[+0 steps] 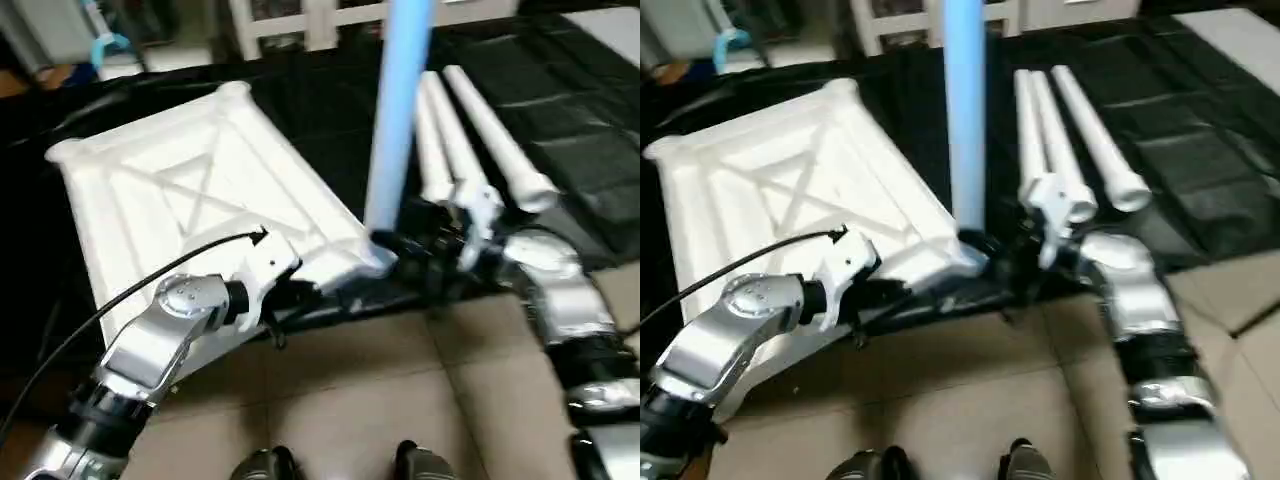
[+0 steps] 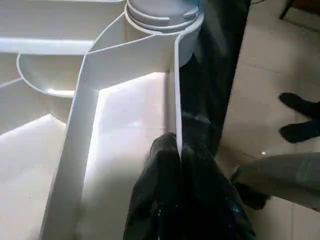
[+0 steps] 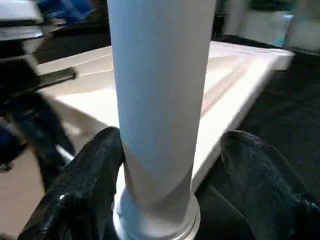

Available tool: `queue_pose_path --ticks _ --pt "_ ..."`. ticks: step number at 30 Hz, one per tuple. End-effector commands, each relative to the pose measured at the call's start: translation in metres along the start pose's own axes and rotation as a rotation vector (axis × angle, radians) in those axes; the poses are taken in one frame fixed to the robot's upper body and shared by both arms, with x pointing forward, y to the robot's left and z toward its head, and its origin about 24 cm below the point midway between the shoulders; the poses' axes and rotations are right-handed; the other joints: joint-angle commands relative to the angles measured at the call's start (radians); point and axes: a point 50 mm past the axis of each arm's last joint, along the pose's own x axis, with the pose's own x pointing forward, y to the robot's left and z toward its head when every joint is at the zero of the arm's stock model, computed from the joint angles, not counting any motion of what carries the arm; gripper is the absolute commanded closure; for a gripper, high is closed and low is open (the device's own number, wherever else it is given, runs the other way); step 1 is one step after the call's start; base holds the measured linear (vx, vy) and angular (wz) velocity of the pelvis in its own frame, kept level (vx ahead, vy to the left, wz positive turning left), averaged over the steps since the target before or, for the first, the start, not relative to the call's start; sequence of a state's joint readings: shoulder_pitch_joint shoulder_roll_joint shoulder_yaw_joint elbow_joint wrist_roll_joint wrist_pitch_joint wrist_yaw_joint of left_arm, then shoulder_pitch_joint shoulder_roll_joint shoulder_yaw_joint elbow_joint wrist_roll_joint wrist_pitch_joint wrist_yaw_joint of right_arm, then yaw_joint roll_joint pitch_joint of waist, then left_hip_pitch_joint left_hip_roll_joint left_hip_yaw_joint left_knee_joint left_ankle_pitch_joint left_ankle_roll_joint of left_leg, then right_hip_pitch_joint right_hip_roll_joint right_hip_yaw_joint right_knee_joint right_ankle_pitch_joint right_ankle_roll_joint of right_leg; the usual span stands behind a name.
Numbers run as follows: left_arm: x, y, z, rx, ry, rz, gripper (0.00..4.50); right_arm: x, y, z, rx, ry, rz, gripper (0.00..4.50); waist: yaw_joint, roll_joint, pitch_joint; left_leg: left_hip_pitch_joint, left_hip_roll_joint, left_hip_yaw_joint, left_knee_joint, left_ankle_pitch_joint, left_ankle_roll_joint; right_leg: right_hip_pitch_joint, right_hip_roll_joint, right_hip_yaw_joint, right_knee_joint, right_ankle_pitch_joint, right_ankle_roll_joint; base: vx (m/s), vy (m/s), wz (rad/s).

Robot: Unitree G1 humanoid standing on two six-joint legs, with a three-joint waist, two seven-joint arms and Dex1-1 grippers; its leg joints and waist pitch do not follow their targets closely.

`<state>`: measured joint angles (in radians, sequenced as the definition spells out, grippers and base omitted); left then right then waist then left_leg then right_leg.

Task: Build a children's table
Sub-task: Rotate leg to tighten

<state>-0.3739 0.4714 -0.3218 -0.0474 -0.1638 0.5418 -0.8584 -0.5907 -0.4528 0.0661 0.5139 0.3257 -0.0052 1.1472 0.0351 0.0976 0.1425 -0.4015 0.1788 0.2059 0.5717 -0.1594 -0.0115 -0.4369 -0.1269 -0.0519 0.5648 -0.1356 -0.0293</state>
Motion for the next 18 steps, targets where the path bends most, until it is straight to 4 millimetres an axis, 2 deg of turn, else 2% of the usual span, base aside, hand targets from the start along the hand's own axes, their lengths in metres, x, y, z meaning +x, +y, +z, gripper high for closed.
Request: queue_pose_path --ticks 1,5,6,8,10,13,18 --pt "0.006 -0.02 -0.015 -0.038 0.063 -0.16 4.5 -0.009 -0.003 0.005 0.021 -0.017 0.005 1.19 -0.001 -0.01 -0.091 0.032 0.034 -0.012 -0.051 -0.107 0.16 0.053 0.0 0.015 -0.027 -0.056 -0.274 0.0 0.0 0.0" --pt "0.005 -0.024 -0.015 -0.038 0.072 -0.211 4.5 -0.012 0.001 0.004 0.037 0.003 0.07 1.43 0.005 -0.008 -0.09 0.032 0.034 -0.011 -0.05 -0.111 0.169 0.053 0.0 0.015 -0.027 -0.068 -0.275 0.0 0.0 0.0" --pt "0.004 -0.025 -0.015 -0.038 0.074 -0.223 4.5 -0.012 0.002 0.003 0.043 0.007 0.087 1.43 0.005 -0.011 -0.086 0.031 0.035 -0.011 -0.054 -0.144 0.159 0.054 -0.002 0.016 -0.032 -0.119 -0.264 0.0 0.0 0.0" --pt "0.003 -0.026 -0.015 -0.034 0.079 -0.239 4.5 -0.008 0.005 0.001 0.048 0.02 0.118 1.72 0.005 -0.012 -0.081 0.032 0.036 -0.012 -0.059 -0.197 0.135 0.052 -0.004 0.019 -0.039 -0.195 -0.248 0.0 0.0 0.0" --pt "0.003 -0.027 -0.014 -0.032 0.081 -0.249 4.5 -0.005 0.007 -0.002 0.048 0.038 0.142 1.82 0.002 -0.014 -0.076 0.035 0.036 -0.013 -0.065 -0.271 0.097 0.047 -0.006 0.023 -0.049 -0.285 -0.22 0.0 0.0 0.0" --pt "0.003 -0.028 -0.014 -0.031 0.083 -0.249 4.5 -0.003 0.009 -0.004 0.053 0.048 0.166 2.09 -0.001 -0.015 -0.074 0.037 0.037 -0.015 -0.071 -0.309 0.069 0.045 -0.006 0.025 -0.054 -0.335 -0.198 0.0 0.0 0.0" --pt "0.002 -0.028 -0.013 -0.031 0.089 -0.255 4.5 -0.004 0.012 -0.006 0.069 0.07 0.21 2.51 -0.003 -0.016 -0.073 0.034 0.036 -0.017 -0.073 -0.322 0.063 0.045 -0.008 0.026 -0.057 -0.362 -0.181 0.0 0.0 0.0"
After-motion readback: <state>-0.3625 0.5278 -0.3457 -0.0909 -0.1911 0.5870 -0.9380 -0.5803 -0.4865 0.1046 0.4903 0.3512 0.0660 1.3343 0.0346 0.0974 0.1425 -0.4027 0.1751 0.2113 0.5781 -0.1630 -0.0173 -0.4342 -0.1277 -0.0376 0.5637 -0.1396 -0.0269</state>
